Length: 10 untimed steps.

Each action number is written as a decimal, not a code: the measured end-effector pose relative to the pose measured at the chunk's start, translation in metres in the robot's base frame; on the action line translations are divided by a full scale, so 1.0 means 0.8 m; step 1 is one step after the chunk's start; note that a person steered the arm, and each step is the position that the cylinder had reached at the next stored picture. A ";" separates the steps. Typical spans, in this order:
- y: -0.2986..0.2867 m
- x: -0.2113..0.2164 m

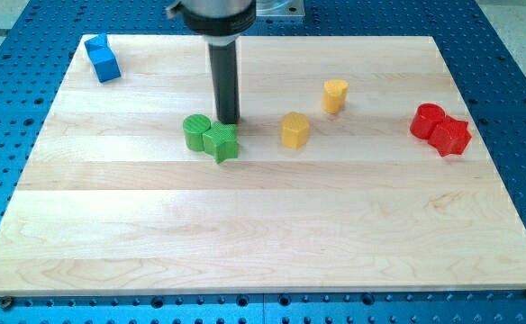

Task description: Move the yellow blocks at the top center of the board

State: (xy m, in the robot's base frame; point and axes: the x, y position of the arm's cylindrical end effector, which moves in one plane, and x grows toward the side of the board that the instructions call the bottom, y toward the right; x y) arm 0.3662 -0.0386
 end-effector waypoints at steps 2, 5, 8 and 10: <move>0.005 -0.013; 0.168 -0.057; 0.230 0.020; 0.150 -0.107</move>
State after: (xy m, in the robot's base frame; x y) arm 0.2809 0.0811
